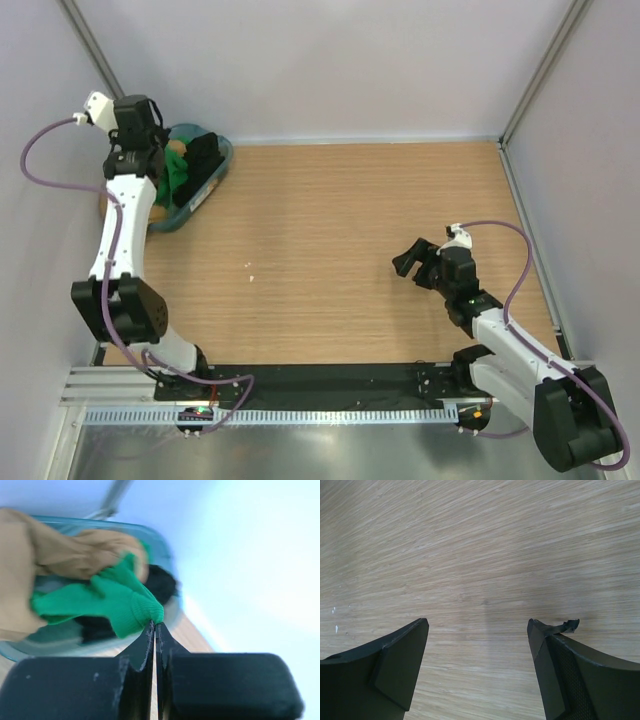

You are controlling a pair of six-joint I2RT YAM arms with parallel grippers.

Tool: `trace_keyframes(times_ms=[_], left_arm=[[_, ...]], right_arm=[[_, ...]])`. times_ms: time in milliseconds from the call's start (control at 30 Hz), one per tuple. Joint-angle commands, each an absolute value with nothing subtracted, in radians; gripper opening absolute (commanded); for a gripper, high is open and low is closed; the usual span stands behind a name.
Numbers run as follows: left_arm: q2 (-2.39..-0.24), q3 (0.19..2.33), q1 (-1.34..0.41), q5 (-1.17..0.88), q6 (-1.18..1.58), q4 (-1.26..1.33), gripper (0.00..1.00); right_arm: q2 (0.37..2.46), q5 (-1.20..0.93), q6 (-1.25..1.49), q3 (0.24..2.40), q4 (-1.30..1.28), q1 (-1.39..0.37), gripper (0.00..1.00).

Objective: Fold and stack the tank tops

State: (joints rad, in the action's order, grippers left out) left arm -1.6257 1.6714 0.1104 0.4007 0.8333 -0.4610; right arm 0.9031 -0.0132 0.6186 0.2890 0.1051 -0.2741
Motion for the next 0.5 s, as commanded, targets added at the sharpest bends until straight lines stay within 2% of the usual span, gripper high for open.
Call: trace_keyframes(times_ms=[0,200,467], left_arm=[[-1.433,1.704,0.014,0.431,0.833,-0.336,0.00],[-1.238,1.749,-0.342,0.580,0.641,-0.144,0.00],[-1.328,1.904,-0.593,0.499,0.683,-0.140,0.00]], right_arm=[[0.891,-0.005,0.595,0.305,0.147,-0.282,0.87],[0.884,-0.005,0.594,0.304,0.147,-0.287,0.87],[0.876,0.027,0.591,0.301,0.149,-0.288,0.87]])
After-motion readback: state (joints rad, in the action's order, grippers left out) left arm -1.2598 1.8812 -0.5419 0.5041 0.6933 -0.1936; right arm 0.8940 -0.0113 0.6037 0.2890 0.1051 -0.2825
